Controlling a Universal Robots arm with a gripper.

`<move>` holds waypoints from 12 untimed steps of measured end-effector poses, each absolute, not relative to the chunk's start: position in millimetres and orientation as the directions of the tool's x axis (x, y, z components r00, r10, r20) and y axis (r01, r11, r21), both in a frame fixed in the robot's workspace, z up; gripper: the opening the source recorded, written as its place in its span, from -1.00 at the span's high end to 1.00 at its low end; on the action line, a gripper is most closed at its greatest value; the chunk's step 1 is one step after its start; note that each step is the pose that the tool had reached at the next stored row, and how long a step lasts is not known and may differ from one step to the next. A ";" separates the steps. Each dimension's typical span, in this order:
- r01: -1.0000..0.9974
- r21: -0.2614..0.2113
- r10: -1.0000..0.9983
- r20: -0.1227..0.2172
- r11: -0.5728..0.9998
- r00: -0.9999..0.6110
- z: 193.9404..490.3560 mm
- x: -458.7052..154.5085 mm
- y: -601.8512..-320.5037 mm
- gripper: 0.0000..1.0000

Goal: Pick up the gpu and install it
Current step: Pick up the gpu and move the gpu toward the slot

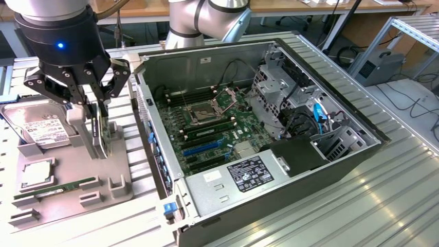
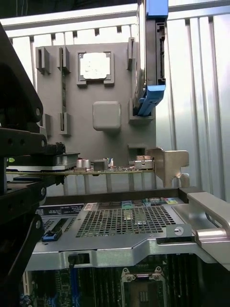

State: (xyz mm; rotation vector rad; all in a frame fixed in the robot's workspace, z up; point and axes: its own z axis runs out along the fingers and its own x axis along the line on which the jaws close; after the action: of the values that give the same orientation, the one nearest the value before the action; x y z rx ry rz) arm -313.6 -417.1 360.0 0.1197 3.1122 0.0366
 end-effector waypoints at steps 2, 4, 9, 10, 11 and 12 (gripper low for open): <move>0.076 0.025 0.077 -0.026 0.997 -0.997 361.0 -313.6 -417.0 0.47; 0.076 0.025 0.077 -0.026 0.997 -0.997 362.0 -313.6 -417.0 0.47; 0.076 0.025 0.077 -0.026 0.997 -0.997 364.7 -313.6 -417.0 0.47; 0.076 0.025 0.077 -0.026 0.997 -0.997 365.3 -313.6 -417.0 0.47; 0.076 0.025 0.077 -0.026 0.997 -0.997 365.8 -313.6 -417.0 0.47; 0.076 0.025 0.077 -0.026 0.997 -0.997 366.3 -313.6 -417.1 0.47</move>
State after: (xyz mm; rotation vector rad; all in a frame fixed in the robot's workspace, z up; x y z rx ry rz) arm -313.6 -417.1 366.3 0.1197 3.1120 0.0367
